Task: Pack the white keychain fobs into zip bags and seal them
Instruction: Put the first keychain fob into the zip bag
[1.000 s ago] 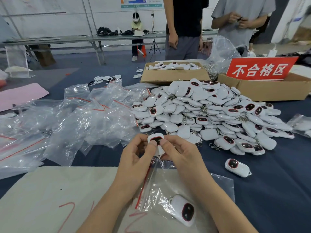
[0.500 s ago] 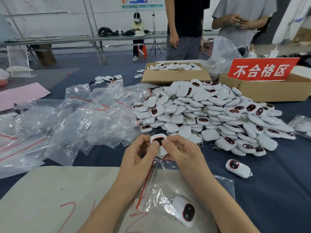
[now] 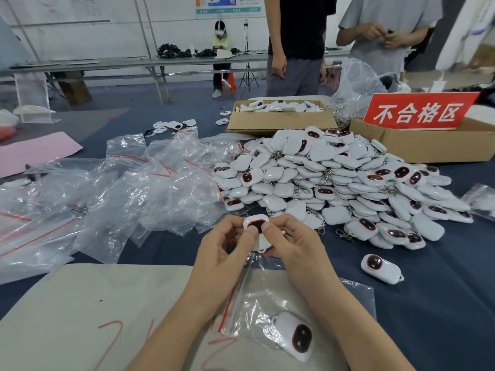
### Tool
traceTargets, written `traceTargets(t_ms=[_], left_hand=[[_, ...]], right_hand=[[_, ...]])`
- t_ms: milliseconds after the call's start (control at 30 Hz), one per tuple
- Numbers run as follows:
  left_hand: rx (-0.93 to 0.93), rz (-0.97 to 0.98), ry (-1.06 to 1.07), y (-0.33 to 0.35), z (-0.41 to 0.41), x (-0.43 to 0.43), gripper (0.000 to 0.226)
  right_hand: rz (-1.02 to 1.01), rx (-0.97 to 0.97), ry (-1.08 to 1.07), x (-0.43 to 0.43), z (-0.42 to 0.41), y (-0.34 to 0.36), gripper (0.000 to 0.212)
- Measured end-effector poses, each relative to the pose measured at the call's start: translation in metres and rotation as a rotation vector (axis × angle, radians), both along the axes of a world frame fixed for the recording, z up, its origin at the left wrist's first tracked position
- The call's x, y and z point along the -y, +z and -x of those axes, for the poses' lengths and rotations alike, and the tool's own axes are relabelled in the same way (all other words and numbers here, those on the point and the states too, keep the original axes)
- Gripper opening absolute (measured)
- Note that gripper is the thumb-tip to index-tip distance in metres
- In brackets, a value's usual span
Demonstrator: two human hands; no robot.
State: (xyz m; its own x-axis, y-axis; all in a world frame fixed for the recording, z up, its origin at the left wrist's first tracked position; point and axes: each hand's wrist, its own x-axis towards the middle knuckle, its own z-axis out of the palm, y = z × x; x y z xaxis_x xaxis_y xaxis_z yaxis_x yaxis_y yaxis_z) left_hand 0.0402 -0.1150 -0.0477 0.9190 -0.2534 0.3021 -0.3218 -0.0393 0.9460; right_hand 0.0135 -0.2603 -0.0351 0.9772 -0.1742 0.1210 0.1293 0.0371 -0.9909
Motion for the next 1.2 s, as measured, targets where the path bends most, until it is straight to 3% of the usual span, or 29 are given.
traceTargets(t_ms=[200, 933, 1067, 1133, 1200], left_hand=[[0.003, 0.002, -0.003, 0.0010, 0.0022, 0.0016, 0.012], [-0.020, -0.005, 0.024, 0.0043, 0.0036, 0.0037, 0.021], [0.047, 0.005, 0.121, 0.0032, 0.0036, 0.0041, 0.019], [0.166, -0.103, 0.168, 0.0019, 0.0011, 0.0002, 0.018], [0.319, -0.230, 0.189, 0.0022, 0.0009, -0.0021, 0.022]], right_hand=[[-0.030, -0.025, 0.003, -0.0001, -0.0029, -0.0049, 0.011], [-0.138, -0.050, 0.036, 0.0019, -0.0038, -0.0094, 0.012], [-0.161, -0.053, 0.053, 0.0030, -0.0052, -0.0092, 0.016], [-0.140, -0.019, 0.074, 0.0027, -0.0049, -0.0097, 0.029], [-0.105, 0.039, 0.085, 0.0028, -0.0030, -0.0088, 0.028]])
